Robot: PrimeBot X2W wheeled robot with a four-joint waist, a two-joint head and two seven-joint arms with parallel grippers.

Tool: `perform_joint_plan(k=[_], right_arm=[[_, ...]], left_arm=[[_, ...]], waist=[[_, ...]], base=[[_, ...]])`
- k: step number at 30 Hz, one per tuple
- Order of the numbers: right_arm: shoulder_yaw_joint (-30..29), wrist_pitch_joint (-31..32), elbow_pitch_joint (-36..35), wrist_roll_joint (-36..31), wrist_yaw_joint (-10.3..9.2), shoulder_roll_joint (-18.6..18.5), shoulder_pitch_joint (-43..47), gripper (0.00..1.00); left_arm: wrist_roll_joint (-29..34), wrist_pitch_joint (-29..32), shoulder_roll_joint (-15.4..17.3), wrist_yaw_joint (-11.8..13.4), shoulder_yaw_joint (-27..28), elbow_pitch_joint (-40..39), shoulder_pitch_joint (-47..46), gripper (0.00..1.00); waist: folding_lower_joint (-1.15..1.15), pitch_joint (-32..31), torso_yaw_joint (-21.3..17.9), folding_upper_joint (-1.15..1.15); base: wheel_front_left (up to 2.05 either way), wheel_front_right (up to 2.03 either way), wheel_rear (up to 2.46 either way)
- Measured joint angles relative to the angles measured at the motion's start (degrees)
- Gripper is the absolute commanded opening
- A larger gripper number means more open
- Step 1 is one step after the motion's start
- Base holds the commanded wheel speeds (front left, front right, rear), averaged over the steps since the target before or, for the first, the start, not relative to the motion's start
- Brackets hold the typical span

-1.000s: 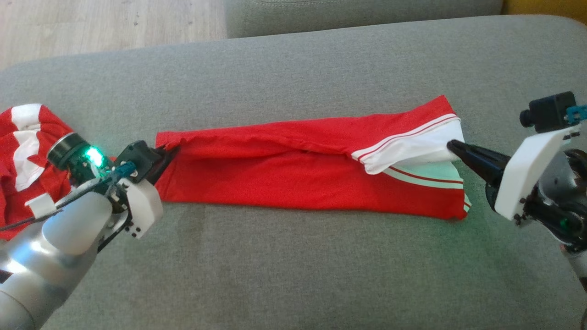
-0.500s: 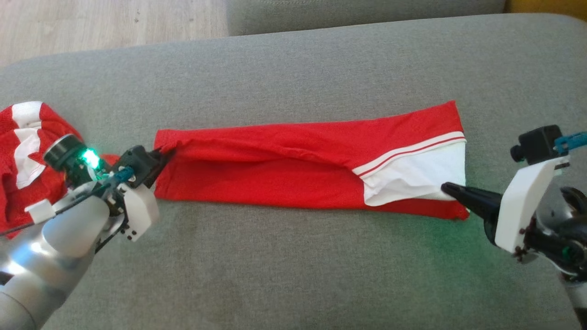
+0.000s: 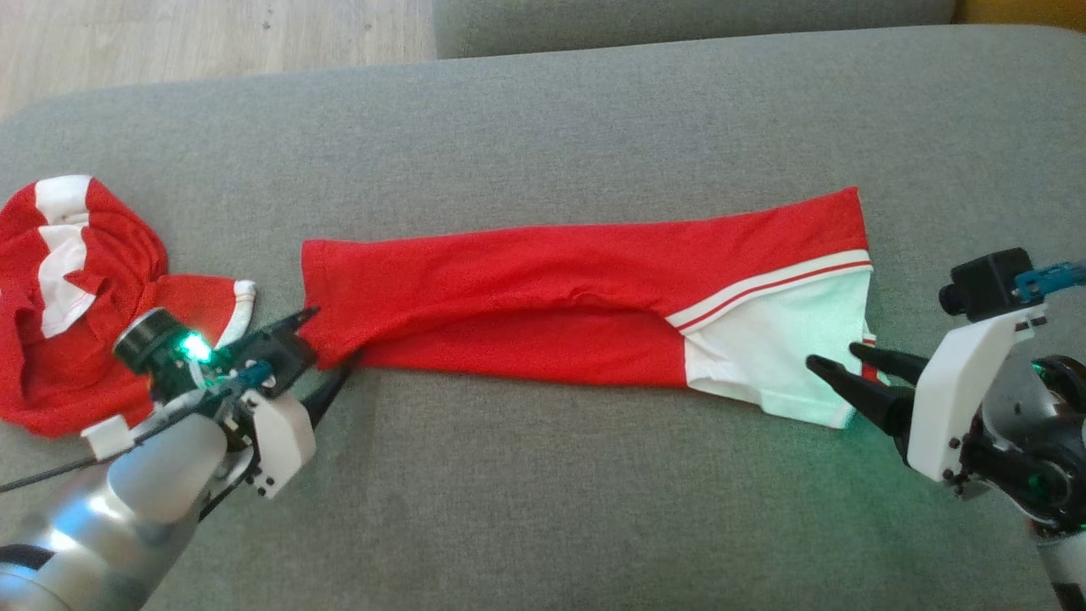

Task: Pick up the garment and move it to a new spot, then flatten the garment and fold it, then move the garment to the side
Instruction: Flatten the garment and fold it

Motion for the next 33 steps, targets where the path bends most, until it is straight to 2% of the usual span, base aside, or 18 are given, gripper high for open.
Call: perform_joint_plan(k=[5,11,15,19,24,30,33], right_arm=[[-1.7,-1.5,-0.2,0.0,0.0,0.6,0.0,1.0],[-5.5,-7.3,-3.0,-1.0,0.0,2.5,-0.2,1.0],[-7.5,-15.8,-4.5,-4.7,0.0,4.7,-0.3,1.0],[-8.5,-27.8,-4.9,-10.9,0.0,7.3,-0.4,1.0],[-9.5,-42.0,-1.9,-18.1,0.0,13.3,-0.3,1.0],[-10.8,-54.9,5.9,-25.1,0.0,20.8,3.2,1.0],[-11.3,-58.6,10.3,-27.0,0.0,22.2,5.2,1.0]], left_arm=[[-4.1,-2.3,0.0,3.7,4.6,0.0,0.3,1.0],[-11.1,-4.0,1.6,10.1,15.2,-4.9,1.3,1.0],[-13.2,-4.0,2.6,15.1,26.7,-14.8,5.2,1.0],[-12.5,-4.1,1.0,18.3,40.6,-27.5,12.6,1.0],[-6.3,-4.2,-6.2,18.6,52.3,-38.2,25.3,1.0],[1.1,-4.3,-15.4,14.2,61.3,-40.8,35.7,1.0],[6.4,-4.3,-17.9,10.9,63.2,-38.9,38.9,1.0]], waist=[[0.0,-0.7,0.1,0.0],[0.0,-1.9,-0.1,0.0],[0.0,-2.3,-0.1,0.0],[0.0,-2.6,0.0,0.0],[0.0,-3.0,-0.1,0.0],[-0.01,-3.6,0.2,0.0],[0.0,-3.7,0.3,0.0]], base=[[0.0,0.0,0.0],[0.0,0.0,0.0],[0.0,0.0,0.0],[0.0,0.0,0.0],[0.0,0.0,0.0],[0.0,0.0,0.0],[0.0,0.0,0.0]])
